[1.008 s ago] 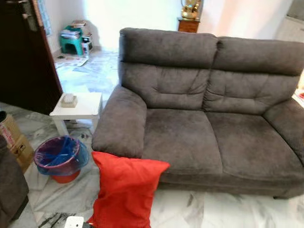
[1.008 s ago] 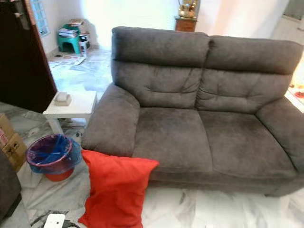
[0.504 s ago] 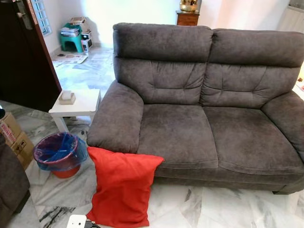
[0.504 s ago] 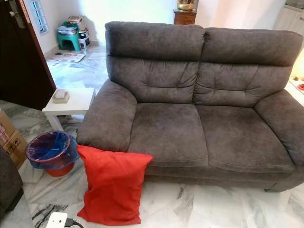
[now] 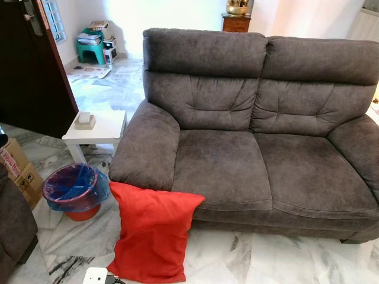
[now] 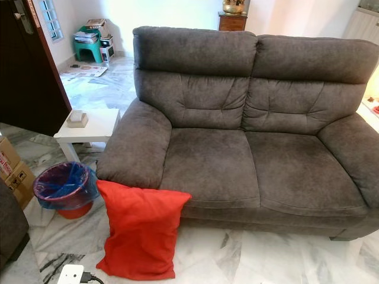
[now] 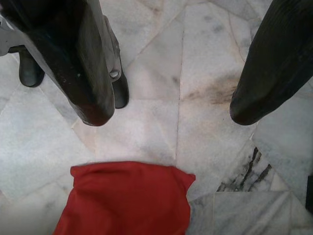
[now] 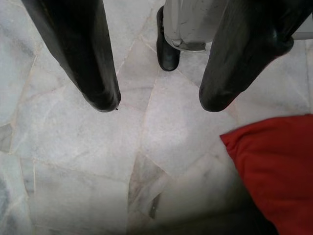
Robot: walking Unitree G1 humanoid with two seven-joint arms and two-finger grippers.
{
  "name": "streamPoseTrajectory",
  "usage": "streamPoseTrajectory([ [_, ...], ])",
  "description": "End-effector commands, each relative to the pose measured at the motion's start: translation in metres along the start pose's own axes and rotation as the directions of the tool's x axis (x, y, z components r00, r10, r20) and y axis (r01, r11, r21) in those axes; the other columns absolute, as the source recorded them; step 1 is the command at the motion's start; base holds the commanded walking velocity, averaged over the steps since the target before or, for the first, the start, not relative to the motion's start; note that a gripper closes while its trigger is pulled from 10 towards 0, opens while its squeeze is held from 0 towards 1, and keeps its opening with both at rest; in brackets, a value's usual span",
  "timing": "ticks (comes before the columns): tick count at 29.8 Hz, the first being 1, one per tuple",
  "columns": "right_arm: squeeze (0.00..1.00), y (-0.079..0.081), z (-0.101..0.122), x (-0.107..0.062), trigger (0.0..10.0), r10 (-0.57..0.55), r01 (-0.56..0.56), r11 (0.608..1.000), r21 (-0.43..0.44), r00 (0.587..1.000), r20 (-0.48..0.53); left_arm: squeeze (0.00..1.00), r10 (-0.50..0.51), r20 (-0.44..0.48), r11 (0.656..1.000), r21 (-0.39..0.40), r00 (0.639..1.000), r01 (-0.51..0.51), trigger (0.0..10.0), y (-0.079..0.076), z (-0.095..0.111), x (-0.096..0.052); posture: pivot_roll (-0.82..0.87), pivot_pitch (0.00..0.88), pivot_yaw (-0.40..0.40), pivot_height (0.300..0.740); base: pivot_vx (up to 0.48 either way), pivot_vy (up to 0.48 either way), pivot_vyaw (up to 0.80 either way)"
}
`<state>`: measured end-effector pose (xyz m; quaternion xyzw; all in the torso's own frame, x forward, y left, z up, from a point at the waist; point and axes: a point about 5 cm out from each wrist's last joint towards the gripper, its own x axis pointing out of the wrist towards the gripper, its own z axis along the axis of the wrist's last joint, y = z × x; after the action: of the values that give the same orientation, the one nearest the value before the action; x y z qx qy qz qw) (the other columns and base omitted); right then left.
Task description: Move the pillow to the sofa from floor
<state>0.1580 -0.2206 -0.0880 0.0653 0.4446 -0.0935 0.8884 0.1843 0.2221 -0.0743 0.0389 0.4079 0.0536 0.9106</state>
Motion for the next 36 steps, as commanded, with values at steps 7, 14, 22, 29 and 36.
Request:
streamPoseTrajectory([
  [7,0.00,0.0352,0.0078,0.0063,10.0,0.082,-0.077,0.984,0.159,0.996,-0.020,0.00,0.049,-0.116,0.995,-0.084,0.992,-0.059,10.0,0.0208,-0.0238,-0.0074,0.16,0.088,0.027,0.740,0.000,0.000,0.00],
  [14,0.00,0.0351,0.0076,0.0063,10.0,0.083,-0.079,0.985,0.151,0.996,-0.023,0.00,0.050,-0.122,0.994,-0.086,0.991,-0.061,10.0,0.0208,-0.0256,-0.0080,0.16,0.090,0.027,0.740,0.000,0.000,0.00],
  [22,0.00,0.0357,0.0073,0.0063,10.0,0.083,-0.079,0.985,0.155,0.996,-0.025,0.00,0.046,-0.127,0.994,-0.095,0.991,-0.059,10.0,0.0207,-0.0267,-0.0083,0.16,0.090,0.032,0.740,0.000,0.000,0.00],
  [29,0.00,0.0361,0.0065,0.0063,10.0,0.080,-0.075,0.985,0.158,0.996,-0.030,0.00,0.046,-0.132,0.994,-0.095,0.990,-0.058,10.0,0.0208,-0.0263,-0.0080,0.16,0.089,0.034,0.740,0.000,0.146,0.00],
  [36,0.00,0.0361,0.0061,0.0062,10.0,0.081,-0.075,0.985,0.158,0.996,-0.032,0.00,0.044,-0.128,0.994,-0.094,0.991,-0.057,10.0,0.0206,-0.0254,-0.0077,0.16,0.091,0.034,0.740,0.000,0.480,0.00],
])
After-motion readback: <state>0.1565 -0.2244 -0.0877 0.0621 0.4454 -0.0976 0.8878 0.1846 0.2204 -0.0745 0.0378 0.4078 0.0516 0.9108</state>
